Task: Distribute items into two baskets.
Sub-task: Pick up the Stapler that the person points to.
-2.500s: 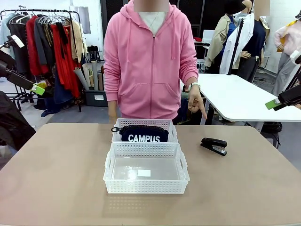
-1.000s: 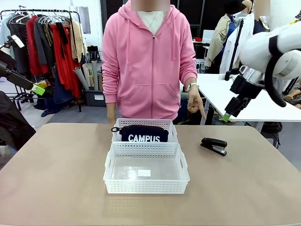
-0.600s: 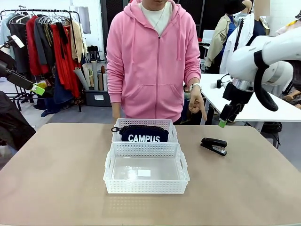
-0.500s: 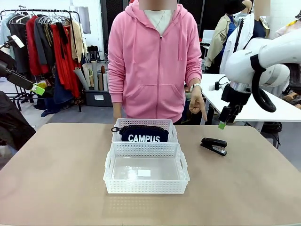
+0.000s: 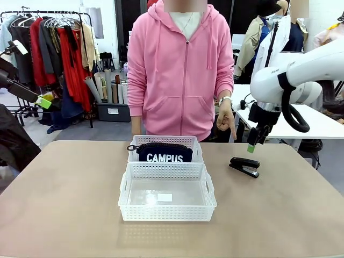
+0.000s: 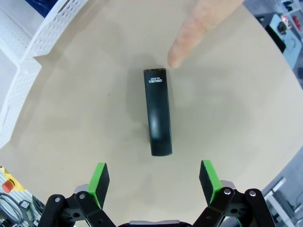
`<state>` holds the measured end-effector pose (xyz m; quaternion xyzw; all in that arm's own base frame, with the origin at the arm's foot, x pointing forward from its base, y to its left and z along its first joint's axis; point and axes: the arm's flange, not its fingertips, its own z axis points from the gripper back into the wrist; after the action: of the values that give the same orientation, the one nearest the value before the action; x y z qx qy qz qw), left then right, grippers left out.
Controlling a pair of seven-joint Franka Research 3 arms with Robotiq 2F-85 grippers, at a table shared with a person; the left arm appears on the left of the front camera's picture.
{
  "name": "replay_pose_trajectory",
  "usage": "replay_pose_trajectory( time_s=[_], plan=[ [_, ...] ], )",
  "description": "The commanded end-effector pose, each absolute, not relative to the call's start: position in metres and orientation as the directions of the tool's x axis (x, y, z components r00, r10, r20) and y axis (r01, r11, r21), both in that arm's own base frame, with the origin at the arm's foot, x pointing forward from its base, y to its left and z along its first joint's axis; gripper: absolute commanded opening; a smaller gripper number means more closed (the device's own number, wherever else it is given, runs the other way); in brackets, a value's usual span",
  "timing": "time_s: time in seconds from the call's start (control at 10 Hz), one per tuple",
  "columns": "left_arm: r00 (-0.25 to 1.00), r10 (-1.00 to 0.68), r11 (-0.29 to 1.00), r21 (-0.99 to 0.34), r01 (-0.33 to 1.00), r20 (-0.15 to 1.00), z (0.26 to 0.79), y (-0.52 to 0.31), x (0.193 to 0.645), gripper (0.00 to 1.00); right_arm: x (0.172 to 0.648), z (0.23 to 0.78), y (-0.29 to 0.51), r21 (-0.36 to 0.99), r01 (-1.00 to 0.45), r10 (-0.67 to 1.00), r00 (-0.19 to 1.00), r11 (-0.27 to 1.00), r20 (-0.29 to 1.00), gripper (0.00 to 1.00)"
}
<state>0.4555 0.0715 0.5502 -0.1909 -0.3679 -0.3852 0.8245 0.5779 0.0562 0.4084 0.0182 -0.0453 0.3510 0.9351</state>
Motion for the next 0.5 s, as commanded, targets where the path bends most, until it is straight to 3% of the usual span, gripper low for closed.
replay_pose_trajectory(
  time_s=[0.0,0.4],
  plan=[
    [0.429,-0.491,0.632,-0.029,0.775,0.758,0.55,0.071,0.455,1.0,0.587,0.405,0.062,-0.034,-0.668,0.667,0.738,0.744,0.099,1.0],
    [0.429,-0.491,0.632,-0.029,0.775,0.758,0.55,0.071,0.455,1.0,0.595,0.377,0.068,-0.047,-0.727,0.728,0.68,0.685,0.091,1.0]
  ],
)
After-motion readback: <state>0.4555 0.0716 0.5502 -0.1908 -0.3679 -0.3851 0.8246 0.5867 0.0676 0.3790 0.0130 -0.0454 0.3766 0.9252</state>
